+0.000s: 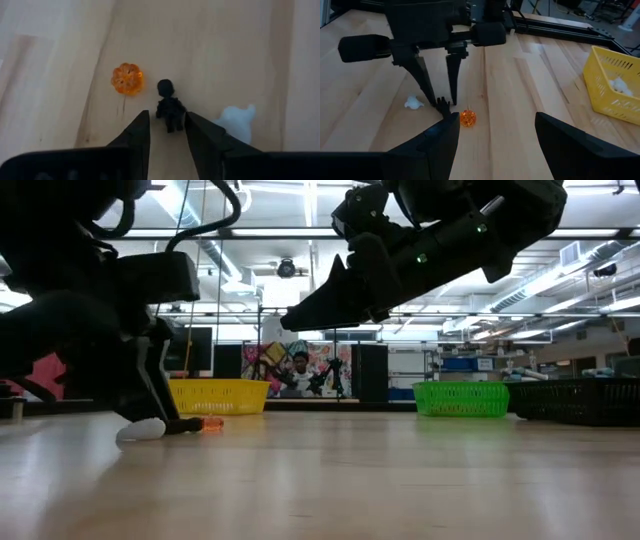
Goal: Sort Halloween decoration
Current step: Put the black skeleton toy into the black bin
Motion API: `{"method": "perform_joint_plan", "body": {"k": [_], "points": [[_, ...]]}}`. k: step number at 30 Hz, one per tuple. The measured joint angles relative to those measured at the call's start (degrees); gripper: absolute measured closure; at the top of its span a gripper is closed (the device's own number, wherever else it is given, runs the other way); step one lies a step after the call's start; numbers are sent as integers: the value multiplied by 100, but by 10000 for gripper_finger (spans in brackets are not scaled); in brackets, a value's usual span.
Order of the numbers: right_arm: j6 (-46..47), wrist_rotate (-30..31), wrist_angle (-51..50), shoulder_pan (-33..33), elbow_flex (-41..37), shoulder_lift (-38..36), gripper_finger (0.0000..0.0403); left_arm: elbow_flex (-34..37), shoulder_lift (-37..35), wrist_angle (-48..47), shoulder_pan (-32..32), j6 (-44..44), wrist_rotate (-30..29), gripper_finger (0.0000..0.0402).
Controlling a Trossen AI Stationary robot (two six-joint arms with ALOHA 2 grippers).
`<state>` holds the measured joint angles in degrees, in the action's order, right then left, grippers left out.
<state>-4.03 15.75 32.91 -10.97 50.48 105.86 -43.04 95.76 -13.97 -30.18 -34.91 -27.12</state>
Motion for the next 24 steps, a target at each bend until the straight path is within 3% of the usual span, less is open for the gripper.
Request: {"method": "perform_joint_plan", "body": {"k": [4, 10, 16, 24], "points": [[2, 0, 0, -1, 0, -2, 140, -23, 143, 63, 73, 148, 182, 317], [2, 0, 0, -1, 0, -2, 140, -18, 147, 93, 66, 339, 135, 392], [0, -113, 0, -8, 0, -2, 140, 5, -2, 31, -89, 653, -134, 399], [-79, -262, 265, -16, 0, -9, 140, 14, -367, 146, -213, 1286, -1017, 401]]}}
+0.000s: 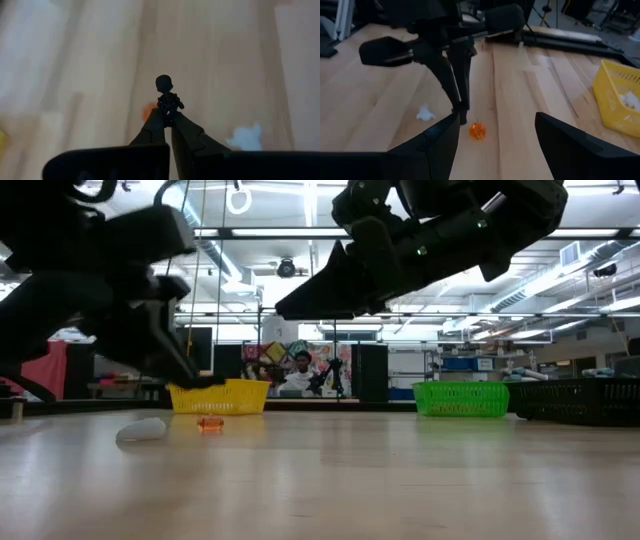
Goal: Sort Halloween decoration
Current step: Put the black skeleton toy into the black bin
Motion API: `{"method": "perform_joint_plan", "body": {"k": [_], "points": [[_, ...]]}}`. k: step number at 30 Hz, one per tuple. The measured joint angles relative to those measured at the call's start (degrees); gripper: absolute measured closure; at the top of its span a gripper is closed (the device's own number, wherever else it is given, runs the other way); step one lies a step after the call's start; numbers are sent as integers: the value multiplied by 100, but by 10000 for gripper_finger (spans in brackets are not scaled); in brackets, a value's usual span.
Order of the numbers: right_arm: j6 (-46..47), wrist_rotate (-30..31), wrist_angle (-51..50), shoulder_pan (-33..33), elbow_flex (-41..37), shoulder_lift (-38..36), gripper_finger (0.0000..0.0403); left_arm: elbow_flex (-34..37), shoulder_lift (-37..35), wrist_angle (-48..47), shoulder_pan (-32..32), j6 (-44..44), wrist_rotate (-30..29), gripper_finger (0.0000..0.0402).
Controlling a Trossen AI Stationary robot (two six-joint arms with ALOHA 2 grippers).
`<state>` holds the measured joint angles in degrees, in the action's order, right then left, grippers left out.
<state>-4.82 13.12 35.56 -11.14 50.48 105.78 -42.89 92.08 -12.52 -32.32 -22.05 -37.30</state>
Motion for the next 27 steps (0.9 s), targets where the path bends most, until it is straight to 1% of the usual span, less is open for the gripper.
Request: {"method": "perform_joint_plan", "body": {"k": [6, 8, 12, 20, 27], "points": [[-96, -46, 392, 0, 2, 0, 140, 0, -10, 762, 12, 856, -803, 401], [-149, -103, 490, 0, 2, 0, 140, -2, -12, 1035, 43, 1136, -987, 401], [-328, -107, 511, -19, 2, 0, 147, -2, -13, 1448, 132, 1557, -1061, 401], [-647, -80, 483, -117, 2, 0, 187, -7, -21, 2272, 336, 2322, -1080, 401], [-914, 412, 163, -184, 2, 0, 224, -17, -82, 2402, 394, 2594, -1076, 401]]}}
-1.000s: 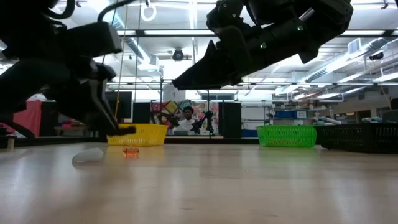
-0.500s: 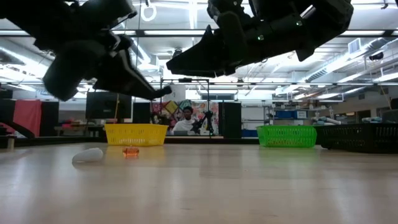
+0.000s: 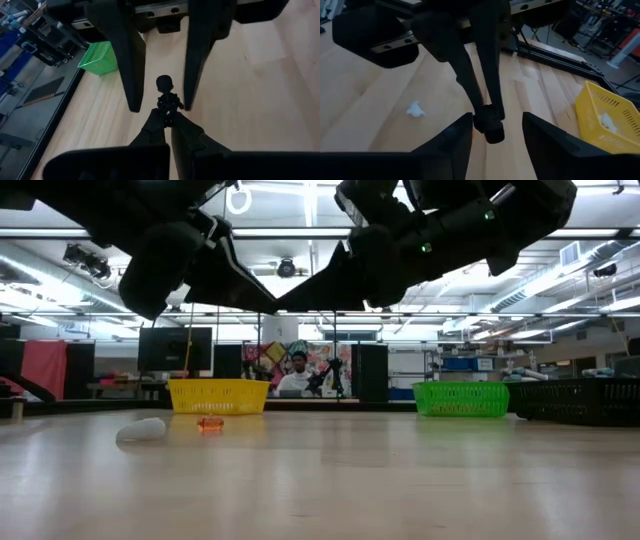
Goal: Sort Halloween decoration
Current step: Put the black skeleton toy into the black bin
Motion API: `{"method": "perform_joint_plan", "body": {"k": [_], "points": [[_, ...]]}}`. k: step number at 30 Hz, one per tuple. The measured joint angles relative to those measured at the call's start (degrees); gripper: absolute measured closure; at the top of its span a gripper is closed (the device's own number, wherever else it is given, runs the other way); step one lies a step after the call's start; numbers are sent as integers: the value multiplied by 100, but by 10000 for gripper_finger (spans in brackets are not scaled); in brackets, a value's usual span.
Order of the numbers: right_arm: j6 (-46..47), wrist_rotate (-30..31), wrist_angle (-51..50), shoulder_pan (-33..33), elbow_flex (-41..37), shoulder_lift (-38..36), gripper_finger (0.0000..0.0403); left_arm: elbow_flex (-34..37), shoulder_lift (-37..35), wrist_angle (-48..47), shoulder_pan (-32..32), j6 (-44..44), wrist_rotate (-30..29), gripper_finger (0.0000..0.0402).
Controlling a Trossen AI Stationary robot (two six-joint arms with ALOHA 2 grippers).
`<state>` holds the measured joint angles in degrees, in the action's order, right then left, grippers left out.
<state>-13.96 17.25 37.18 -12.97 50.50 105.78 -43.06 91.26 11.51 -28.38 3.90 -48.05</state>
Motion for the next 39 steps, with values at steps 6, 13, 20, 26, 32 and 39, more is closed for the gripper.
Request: {"method": "perform_joint_plan", "body": {"k": [6, 13, 20, 26, 32, 39], "points": [[-17, 18, -12, -8, 0, 0, 254, -1, -37, -2, 0, 29, 16, 401], [-17, -39, -4, -9, 0, 0, 287, -1, -37, -8, 0, 26, 16, 401], [-17, -44, -11, -6, 0, 0, 311, -1, -37, -66, 0, -90, 48, 401], [-17, -54, -26, -7, -2, 4, 314, -1, -37, -83, 0, -179, 153, 401], [-17, -54, -25, -6, -2, 6, 319, -1, -37, -114, 0, -304, 172, 378], [-14, -45, -26, -4, -2, 7, 323, 6, -31, -355, -9, -593, 280, 348]]}}
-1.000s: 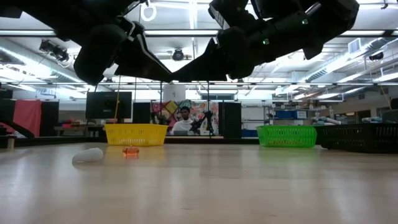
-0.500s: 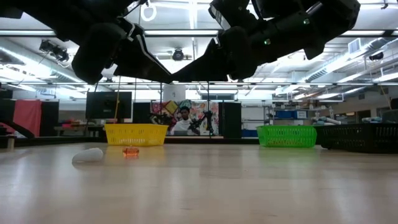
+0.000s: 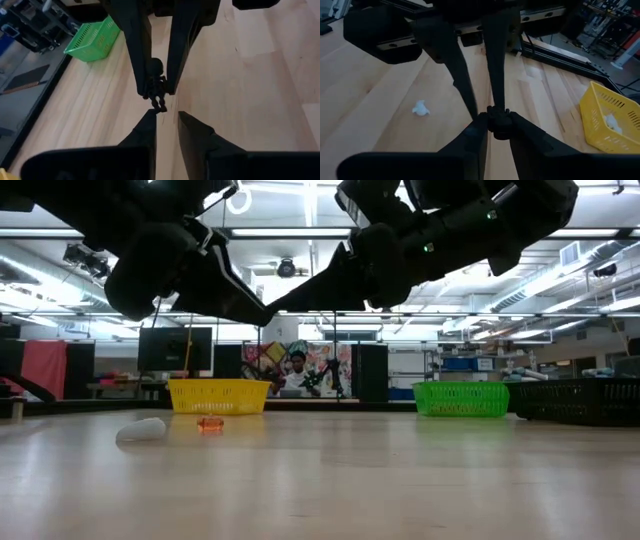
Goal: Sort Halloween decoration
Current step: Put the black skeleton toy into the black bin
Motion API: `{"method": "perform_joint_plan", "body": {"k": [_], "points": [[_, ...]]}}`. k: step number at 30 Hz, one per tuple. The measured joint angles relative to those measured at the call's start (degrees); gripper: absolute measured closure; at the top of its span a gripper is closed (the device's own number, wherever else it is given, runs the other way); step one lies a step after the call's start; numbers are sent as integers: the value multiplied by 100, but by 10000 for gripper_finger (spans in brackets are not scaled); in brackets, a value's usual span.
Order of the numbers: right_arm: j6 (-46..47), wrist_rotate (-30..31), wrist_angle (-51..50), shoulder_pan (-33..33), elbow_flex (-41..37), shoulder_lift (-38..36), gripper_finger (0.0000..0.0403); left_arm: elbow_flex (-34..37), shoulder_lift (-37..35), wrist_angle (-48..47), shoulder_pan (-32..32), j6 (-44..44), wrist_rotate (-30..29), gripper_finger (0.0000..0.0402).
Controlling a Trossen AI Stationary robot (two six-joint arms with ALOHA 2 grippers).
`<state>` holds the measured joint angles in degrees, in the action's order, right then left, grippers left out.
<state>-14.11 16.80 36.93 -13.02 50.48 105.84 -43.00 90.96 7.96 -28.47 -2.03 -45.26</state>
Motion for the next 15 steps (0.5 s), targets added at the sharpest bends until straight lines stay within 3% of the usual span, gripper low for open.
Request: {"method": "perform_joint_plan", "body": {"k": [8, 15], "points": [[2, 91, -134, -2, 2, -3, 323, 0, 0, -162, 0, -268, 96, 325], [343, 999, -1598, -132, 2, -472, 323, 0, 2, -503, 0, -479, 86, 317]]}}
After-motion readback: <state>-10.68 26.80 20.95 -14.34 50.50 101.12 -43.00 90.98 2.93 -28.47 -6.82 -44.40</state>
